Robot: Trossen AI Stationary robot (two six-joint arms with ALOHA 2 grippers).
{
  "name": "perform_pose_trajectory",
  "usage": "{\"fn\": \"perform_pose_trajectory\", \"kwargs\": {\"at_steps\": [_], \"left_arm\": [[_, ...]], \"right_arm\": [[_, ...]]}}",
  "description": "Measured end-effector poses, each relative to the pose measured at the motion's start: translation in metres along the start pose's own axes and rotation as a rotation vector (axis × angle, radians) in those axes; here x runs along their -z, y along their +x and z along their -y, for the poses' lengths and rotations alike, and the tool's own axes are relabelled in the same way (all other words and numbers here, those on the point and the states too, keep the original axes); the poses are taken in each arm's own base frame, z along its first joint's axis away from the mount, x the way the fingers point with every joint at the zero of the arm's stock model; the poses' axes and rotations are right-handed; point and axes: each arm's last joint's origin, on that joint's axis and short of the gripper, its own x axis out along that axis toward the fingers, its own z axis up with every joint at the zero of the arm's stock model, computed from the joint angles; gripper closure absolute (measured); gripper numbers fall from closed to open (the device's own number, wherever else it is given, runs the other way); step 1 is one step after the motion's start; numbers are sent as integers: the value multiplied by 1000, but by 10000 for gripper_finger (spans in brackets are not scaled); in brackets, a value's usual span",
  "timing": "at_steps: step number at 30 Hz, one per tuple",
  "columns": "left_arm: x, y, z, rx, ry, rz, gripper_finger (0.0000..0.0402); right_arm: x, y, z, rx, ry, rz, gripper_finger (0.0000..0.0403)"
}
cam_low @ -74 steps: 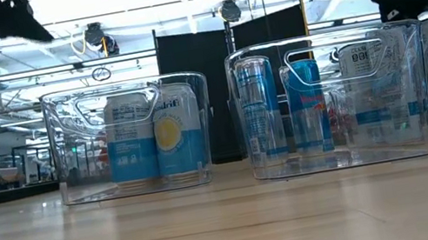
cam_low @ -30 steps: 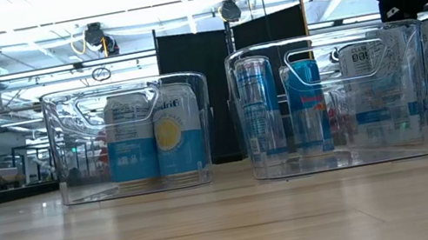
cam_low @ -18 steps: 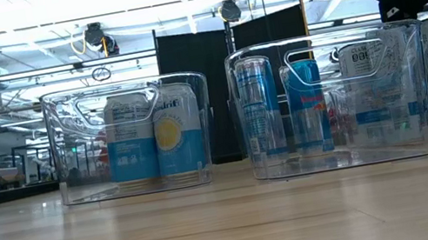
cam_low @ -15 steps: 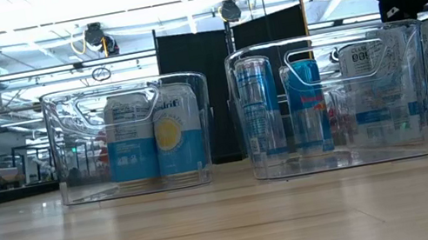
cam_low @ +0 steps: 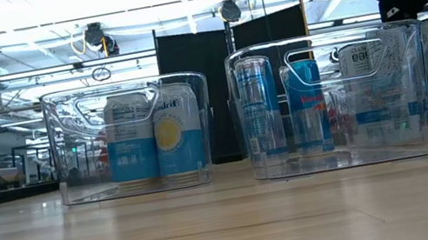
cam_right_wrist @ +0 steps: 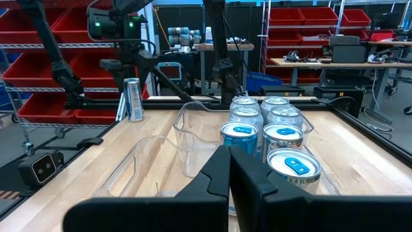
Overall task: Sort soda cans
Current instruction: Put the blue soda can into the middle transparent bin
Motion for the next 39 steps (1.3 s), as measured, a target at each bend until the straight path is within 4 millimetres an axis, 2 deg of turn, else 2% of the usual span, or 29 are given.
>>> {"fn": "perform_pose_trajectory", "kwargs": {"at_steps": [5, 14, 18, 21, 26, 31, 36, 39], "left_arm": [[0, 5, 0, -9, 1, -33, 37], [-6, 2, 0, -20, -17, -43, 155], [-15, -14, -2, -1, -40, -37, 161], [-27, -38, -7, 72, -56, 37, 161], [-61, -86, -19, 300, -28, 236, 161], [-109, -132, -24, 523, 126, 533, 161], [-166, -179, -10, 705, 354, 785, 161], [-204, -197, 2, 781, 463, 853, 161]], "right_arm": [[0, 0, 0, 0, 0, 0, 403], [0, 0, 0, 0, 0, 0, 403], [0, 0, 0, 0, 0, 0, 403], [0, 0, 0, 0, 0, 0, 403], [0, 0, 0, 0, 0, 0, 403], [0, 0, 0, 0, 0, 0, 403], [0, 0, 0, 0, 0, 0, 403], [0, 0, 0, 0, 0, 0, 403]]}}
